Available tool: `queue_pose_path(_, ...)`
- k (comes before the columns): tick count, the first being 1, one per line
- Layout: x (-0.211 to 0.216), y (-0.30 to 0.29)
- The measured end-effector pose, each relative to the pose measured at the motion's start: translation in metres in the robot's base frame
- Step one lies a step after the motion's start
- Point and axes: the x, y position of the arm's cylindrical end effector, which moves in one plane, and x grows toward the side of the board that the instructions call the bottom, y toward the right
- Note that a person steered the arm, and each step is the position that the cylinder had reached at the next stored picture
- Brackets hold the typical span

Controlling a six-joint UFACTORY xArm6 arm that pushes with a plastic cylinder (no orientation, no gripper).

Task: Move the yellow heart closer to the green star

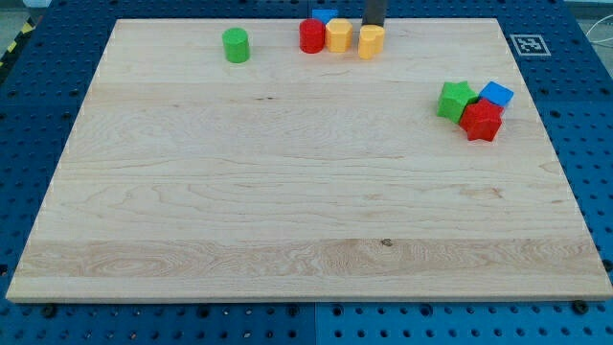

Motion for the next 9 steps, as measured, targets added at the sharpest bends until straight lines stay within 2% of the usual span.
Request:
queue_pose_path(2,0.039,-0.007)
queue_pose_path(4,0.049,-0.047)
queue_pose_path(5,0.066,-0.069)
queue_pose_path(7,0.111,-0.059)
queue_pose_path(8,0.119,-0.089)
queue_pose_path(9,0.143,-0.090)
